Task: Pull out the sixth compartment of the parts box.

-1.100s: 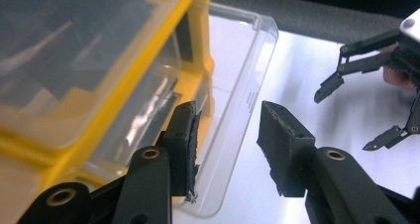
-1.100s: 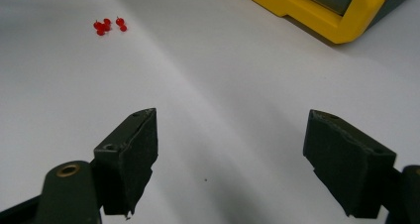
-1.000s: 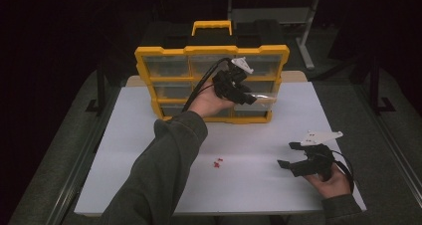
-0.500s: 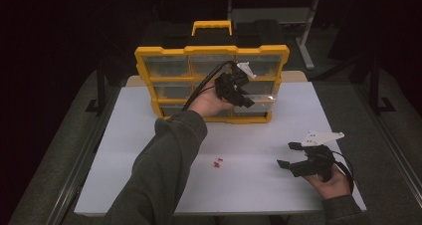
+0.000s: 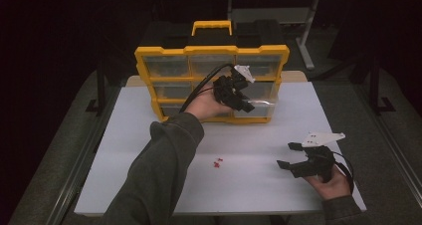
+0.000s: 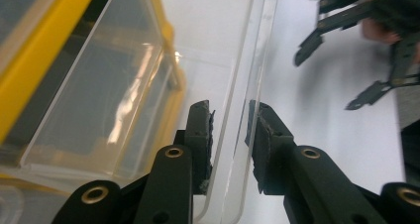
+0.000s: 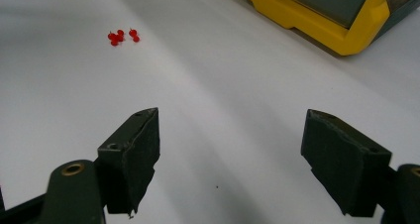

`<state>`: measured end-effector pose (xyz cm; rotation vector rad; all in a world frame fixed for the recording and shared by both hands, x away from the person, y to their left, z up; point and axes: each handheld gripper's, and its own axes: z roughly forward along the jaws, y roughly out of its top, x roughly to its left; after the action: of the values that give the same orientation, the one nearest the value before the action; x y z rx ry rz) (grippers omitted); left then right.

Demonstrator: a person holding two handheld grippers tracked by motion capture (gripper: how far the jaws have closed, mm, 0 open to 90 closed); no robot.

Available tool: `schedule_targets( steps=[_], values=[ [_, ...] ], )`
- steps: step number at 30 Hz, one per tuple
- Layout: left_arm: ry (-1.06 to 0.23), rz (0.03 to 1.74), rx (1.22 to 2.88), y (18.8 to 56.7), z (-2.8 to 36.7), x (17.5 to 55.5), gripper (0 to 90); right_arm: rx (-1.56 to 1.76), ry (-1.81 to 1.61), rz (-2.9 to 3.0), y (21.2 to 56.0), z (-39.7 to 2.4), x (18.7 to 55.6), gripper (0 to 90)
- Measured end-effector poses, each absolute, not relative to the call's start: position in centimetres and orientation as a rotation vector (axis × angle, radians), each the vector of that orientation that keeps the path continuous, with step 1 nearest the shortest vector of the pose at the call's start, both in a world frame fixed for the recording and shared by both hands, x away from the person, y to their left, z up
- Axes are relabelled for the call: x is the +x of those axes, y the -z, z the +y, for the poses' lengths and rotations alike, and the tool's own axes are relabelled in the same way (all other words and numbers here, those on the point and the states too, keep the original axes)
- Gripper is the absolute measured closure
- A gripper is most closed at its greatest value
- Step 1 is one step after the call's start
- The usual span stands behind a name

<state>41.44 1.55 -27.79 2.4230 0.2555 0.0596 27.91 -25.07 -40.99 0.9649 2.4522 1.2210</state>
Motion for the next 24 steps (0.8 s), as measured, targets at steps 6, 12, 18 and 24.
schedule_targets(
  steps=[6, 12, 18, 24],
  values=[
    [-0.054, 0.235, 2.415, 28.0, 1.7, 40.7, 72.4, 0.965, -1.224, 2.451, 41.0, -25.0, 27.9, 21.7],
    [-0.048, 0.215, 2.409, 28.0, 1.8, 40.4, 72.9, 0.954, -1.221, 2.452, 41.0, -25.0, 27.8, 21.8],
    [-0.029, 0.207, 2.396, 28.1, 2.0, 40.0, 73.1, 0.946, -1.215, 2.456, 41.0, -24.9, 27.8, 21.6],
    [-0.021, 0.198, 2.395, 28.1, 2.1, 39.8, 73.2, 0.943, -1.213, 2.460, 41.0, -24.9, 27.9, 21.6]
  ],
)
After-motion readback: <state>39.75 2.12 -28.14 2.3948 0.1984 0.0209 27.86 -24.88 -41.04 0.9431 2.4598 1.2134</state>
